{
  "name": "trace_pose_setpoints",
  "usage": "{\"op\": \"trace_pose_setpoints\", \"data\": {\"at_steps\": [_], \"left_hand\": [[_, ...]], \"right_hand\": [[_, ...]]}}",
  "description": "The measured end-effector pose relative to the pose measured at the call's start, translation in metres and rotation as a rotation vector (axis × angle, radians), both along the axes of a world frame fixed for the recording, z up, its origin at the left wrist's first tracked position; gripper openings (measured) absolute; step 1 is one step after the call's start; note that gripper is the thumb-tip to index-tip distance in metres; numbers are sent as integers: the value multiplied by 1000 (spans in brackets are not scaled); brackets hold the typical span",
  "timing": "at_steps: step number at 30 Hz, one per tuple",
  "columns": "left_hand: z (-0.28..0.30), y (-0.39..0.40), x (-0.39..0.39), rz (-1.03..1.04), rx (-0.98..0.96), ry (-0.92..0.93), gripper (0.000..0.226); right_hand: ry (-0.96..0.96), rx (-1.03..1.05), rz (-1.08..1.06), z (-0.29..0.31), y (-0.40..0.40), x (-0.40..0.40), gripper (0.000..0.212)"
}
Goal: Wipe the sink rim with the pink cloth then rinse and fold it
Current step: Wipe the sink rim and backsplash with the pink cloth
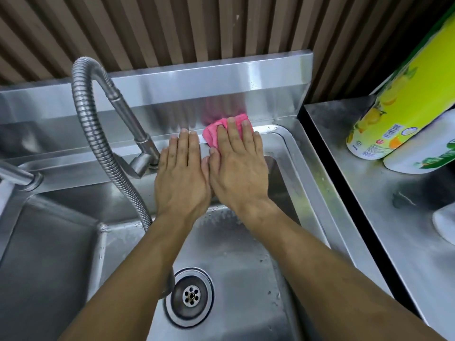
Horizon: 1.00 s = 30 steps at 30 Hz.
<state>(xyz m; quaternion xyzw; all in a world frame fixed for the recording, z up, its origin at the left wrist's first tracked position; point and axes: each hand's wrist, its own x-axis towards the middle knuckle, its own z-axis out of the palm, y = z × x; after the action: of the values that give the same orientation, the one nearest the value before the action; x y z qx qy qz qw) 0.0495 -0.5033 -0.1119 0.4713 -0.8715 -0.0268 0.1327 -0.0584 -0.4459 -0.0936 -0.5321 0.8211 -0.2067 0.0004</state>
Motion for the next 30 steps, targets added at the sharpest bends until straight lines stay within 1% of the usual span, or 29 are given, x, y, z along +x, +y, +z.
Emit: {"op": "trace_pose_setpoints", "data": {"at_steps": [4,5,7,9,11,13,16,18,20,21,22,24,25,26,27,29,30], "left_hand": [[1,-6,-5,-11,-40,16,65],[0,-6,-3,-11,-36,16,64],[0,-4,-1,-19,-24,16,62],[1,-4,-2,-28,-38,23,61],[0,-6,-2,-35,-64,27,60],[-3,-8,-1,-48,-85,24,59],[-4,-8,0,-63,-100,23,57],[-5,-9,1,-76,-115,29,56],[-7,-11,3,-94,-126,31,56],[-7,-11,4,-105,-126,33,56],[-8,-12,5,-117,-128,34,57],[-9,-14,5,-134,-130,37,58],[-10,-15,5,-137,-128,38,57],[-11,-16,6,-141,-125,34,56],[-12,-17,6,-150,-120,23,54],[-13,-19,6,-164,-120,4,55],[-12,-19,6,-161,-124,11,55]], "right_hand": [[56,-16,89,1,9,-21,53],[56,-14,60,3,13,-29,52],[12,-6,-78,7,17,-40,51],[-36,3,-233,11,9,-30,53],[-65,26,-314,13,-4,-7,58],[-55,34,-271,7,-11,6,61],[-24,-27,-139,3,2,-18,56],[-30,-75,-175,2,7,-33,50],[-103,-136,-262,2,2,-31,48],[-198,-209,-325,3,-1,-25,47],[-337,-335,-401,4,-5,-20,46],[-605,-662,-509,15,-8,-6,46],[-657,-752,-505,22,-12,3,47],[-627,-773,-459,29,-19,12,47],[-554,-752,-384,33,-27,18,48],[-366,-650,-240,37,-47,19,50],[-313,-615,-208,32,-55,10,50]]}}
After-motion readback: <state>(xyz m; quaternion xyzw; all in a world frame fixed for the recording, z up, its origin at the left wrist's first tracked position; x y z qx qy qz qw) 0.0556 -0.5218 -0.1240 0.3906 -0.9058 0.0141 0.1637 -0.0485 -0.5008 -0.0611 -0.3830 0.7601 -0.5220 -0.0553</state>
